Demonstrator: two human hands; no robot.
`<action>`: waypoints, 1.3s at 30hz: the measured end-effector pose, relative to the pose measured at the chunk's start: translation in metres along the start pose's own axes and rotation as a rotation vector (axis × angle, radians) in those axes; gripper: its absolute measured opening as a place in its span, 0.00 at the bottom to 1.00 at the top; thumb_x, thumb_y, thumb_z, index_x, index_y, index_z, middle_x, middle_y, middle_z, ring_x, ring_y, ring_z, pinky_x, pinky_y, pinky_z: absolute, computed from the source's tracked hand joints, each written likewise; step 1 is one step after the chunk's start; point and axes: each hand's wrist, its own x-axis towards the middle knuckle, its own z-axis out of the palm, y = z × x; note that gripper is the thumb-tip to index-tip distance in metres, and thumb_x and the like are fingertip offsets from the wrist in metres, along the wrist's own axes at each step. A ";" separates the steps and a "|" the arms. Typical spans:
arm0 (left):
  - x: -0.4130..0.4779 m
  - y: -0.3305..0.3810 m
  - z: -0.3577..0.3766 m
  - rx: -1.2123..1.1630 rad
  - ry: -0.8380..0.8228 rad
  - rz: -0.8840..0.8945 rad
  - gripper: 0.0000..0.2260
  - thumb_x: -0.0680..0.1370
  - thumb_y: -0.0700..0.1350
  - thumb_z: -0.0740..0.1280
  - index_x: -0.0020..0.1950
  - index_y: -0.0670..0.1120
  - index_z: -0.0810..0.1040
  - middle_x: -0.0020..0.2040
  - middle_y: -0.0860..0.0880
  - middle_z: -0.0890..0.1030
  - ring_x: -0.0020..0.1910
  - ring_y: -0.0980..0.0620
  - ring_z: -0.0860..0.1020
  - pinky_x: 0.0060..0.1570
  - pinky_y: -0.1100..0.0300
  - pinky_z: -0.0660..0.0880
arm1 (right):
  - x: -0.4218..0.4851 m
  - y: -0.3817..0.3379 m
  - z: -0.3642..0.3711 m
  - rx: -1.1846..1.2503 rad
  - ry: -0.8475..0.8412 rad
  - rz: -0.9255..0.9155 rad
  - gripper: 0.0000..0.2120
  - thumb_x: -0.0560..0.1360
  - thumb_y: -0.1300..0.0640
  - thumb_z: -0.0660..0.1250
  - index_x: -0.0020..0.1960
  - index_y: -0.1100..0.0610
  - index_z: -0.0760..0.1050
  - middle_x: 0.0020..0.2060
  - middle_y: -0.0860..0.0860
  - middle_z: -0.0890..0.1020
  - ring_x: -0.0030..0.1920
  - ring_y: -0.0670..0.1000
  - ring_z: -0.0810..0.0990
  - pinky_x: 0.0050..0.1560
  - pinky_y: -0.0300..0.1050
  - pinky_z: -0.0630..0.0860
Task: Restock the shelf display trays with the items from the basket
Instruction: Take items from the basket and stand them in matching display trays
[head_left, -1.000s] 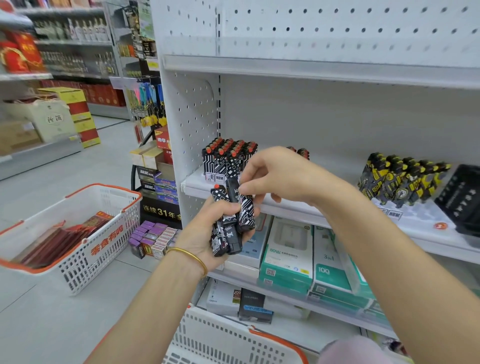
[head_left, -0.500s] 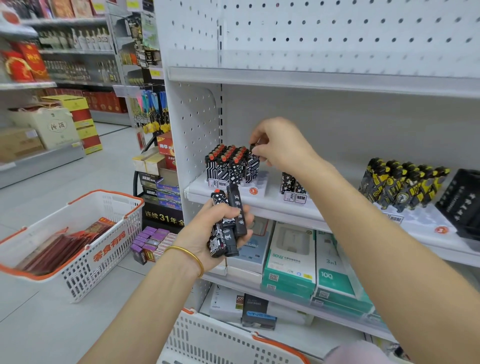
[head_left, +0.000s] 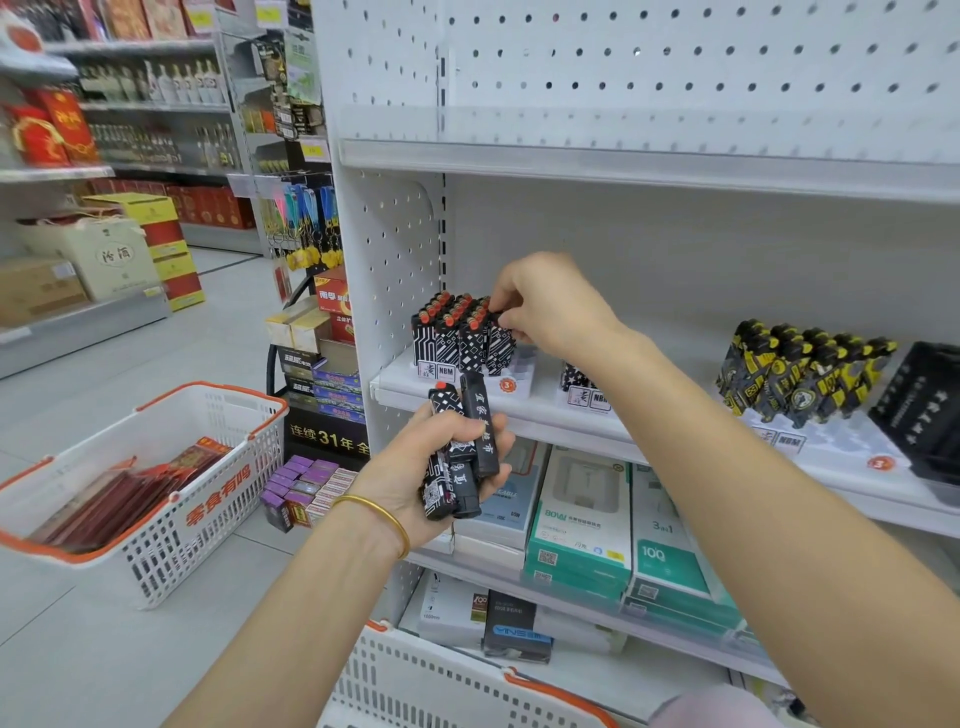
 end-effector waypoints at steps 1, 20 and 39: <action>0.000 0.000 0.000 0.002 0.000 -0.007 0.33 0.65 0.37 0.66 0.71 0.39 0.66 0.43 0.43 0.80 0.31 0.49 0.81 0.27 0.60 0.77 | -0.001 -0.001 0.003 -0.026 0.015 -0.007 0.09 0.74 0.64 0.67 0.53 0.58 0.80 0.49 0.57 0.82 0.45 0.56 0.80 0.51 0.48 0.78; -0.013 -0.043 0.047 0.151 -0.252 -0.135 0.15 0.66 0.34 0.66 0.51 0.43 0.76 0.40 0.42 0.81 0.35 0.48 0.81 0.30 0.56 0.79 | -0.153 0.034 -0.023 0.678 -0.144 0.218 0.06 0.71 0.62 0.71 0.44 0.52 0.78 0.41 0.53 0.82 0.34 0.47 0.78 0.29 0.42 0.69; 0.019 -0.136 0.186 0.070 -0.293 -0.465 0.08 0.66 0.38 0.67 0.44 0.37 0.76 0.37 0.47 0.78 0.27 0.55 0.75 0.24 0.66 0.73 | -0.241 0.187 -0.133 0.249 0.770 0.511 0.10 0.72 0.63 0.67 0.51 0.52 0.73 0.36 0.43 0.75 0.41 0.52 0.77 0.45 0.51 0.79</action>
